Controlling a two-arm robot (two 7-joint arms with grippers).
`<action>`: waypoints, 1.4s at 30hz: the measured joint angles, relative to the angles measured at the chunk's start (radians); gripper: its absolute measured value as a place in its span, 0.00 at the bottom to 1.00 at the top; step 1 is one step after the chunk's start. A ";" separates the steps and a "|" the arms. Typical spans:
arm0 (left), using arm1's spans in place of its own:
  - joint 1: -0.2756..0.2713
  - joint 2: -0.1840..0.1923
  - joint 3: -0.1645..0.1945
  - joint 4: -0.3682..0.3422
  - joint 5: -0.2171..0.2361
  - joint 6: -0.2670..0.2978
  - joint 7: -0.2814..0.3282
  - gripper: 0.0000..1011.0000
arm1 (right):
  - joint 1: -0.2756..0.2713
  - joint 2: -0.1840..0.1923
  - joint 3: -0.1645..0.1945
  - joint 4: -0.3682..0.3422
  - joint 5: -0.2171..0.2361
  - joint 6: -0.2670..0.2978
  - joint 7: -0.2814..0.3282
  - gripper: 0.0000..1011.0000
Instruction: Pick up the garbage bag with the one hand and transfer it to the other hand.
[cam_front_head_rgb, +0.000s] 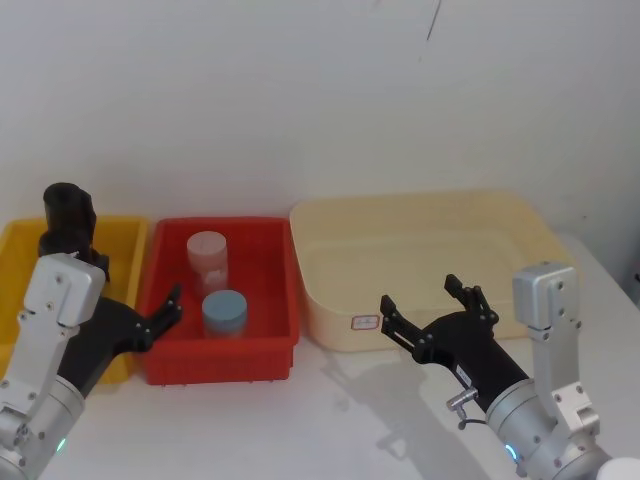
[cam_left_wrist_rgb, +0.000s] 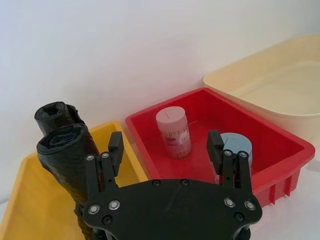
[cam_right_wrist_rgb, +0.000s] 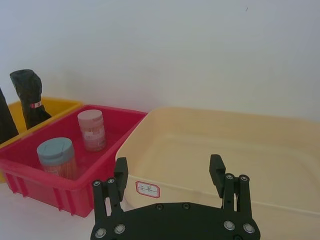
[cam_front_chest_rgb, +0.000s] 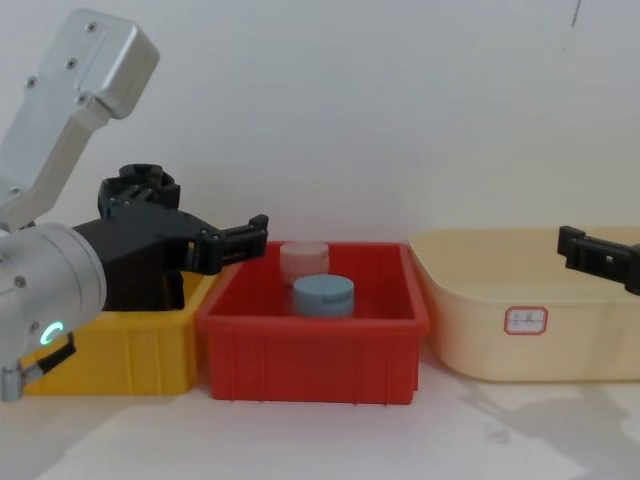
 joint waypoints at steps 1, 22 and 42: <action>0.000 0.000 0.000 0.000 0.000 0.000 0.000 0.99 | 0.000 0.000 0.000 0.000 0.000 0.000 0.000 0.99; 0.000 0.000 0.000 0.000 0.000 0.000 0.000 0.99 | 0.000 0.000 0.000 0.000 0.000 0.000 0.000 0.99; 0.027 0.013 -0.015 -0.029 -0.007 0.015 -0.001 0.99 | 0.000 0.000 0.000 0.000 0.000 0.000 0.000 0.99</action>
